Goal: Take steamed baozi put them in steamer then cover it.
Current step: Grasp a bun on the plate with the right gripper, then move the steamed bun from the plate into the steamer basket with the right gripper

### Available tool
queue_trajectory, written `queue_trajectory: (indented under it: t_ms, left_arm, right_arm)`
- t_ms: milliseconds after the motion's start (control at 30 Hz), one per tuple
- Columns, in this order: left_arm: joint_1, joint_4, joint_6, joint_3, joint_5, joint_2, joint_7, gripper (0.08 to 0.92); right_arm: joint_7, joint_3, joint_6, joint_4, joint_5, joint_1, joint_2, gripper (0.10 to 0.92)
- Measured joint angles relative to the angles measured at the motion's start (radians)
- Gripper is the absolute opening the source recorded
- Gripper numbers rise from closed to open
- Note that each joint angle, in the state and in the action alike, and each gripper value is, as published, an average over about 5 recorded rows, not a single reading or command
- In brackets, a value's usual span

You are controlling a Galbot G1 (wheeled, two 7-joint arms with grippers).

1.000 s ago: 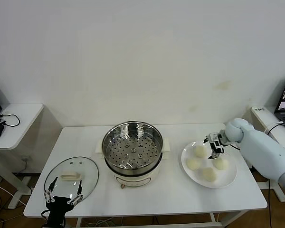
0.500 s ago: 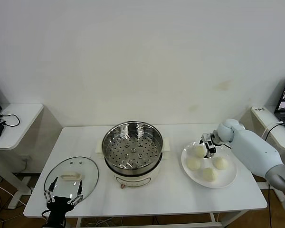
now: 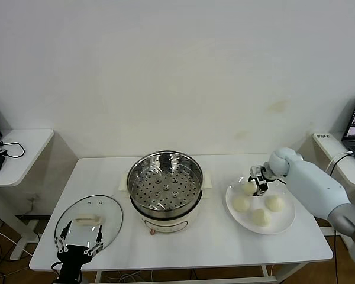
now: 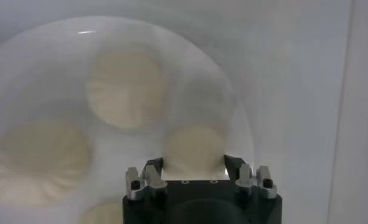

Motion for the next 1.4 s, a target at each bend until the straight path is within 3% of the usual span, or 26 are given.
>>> queue_trajectory:
  t_ms: [333,767,1133,1400]
  left_arm:
    - [-0.004,0.002,0.000,0.007,-0.001,0.007,0.000,0.823]
    - [-0.023,0.011,0.003,0.024,-0.009,0.019,0.000,0.823]
    - [-0.025,0.020,0.002,0.006,-0.035,0.036,0.000,0.823]
    - [-0.028,0.007,0.004,-0.013,-0.049,0.039,0.004,0.823]
  right_arm:
    - [-0.023,-0.067,-0.025,0.117,0.095,0.092,-0.083,0.645]
    - [-0.011,-0.259,-0.056,0.312,0.328,0.382,-0.135,0.645]
    - [0.031,-0.432,-0.029,0.363,0.486,0.589,-0.001,0.645]
    - [0.065,-0.532,0.037,0.354,0.508,0.625,0.158,0.645]
